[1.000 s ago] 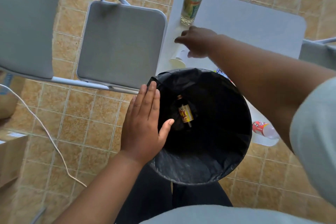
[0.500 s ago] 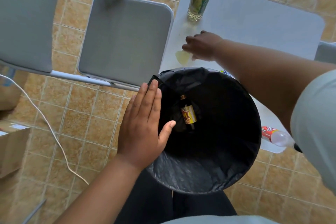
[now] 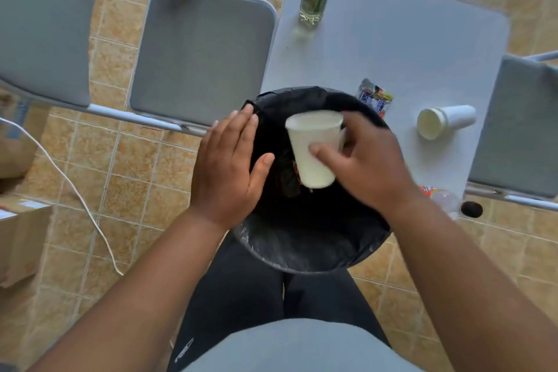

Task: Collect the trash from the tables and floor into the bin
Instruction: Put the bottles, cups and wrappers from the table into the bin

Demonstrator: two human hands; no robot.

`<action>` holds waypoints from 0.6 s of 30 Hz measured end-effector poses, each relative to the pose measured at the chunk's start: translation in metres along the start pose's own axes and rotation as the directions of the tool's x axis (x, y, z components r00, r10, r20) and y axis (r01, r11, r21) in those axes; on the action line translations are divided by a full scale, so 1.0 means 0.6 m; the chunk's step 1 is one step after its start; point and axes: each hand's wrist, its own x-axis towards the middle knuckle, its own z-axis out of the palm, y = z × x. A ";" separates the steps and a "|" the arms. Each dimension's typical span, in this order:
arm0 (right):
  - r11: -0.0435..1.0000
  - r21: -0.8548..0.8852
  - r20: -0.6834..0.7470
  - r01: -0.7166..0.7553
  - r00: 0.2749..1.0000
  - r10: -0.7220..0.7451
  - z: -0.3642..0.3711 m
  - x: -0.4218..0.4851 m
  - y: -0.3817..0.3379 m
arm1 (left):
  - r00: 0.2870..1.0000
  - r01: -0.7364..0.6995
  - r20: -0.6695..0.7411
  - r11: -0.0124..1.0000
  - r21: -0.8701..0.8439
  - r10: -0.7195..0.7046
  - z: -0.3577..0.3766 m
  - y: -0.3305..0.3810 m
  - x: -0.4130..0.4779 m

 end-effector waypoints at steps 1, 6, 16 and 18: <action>0.993 -0.100 0.080 -0.059 0.995 0.067 0.023 -0.009 0.011 | 1.000 -0.011 -0.006 1.000 0.015 0.011 -0.001 0.000 0.007; 0.950 -0.288 0.212 -0.116 0.960 0.182 0.068 0.010 0.019 | 0.994 -0.088 0.069 0.993 0.082 0.082 0.001 0.005 0.048; 0.953 -0.283 -0.417 0.107 0.881 -0.223 -0.060 0.319 -0.088 | 0.981 -0.138 0.156 0.982 0.131 0.117 0.009 0.001 0.080; 0.900 -0.435 -0.283 0.028 0.945 -0.167 -0.052 0.409 -0.087 | 0.980 -0.141 0.163 0.980 0.140 0.118 0.010 0.000 0.079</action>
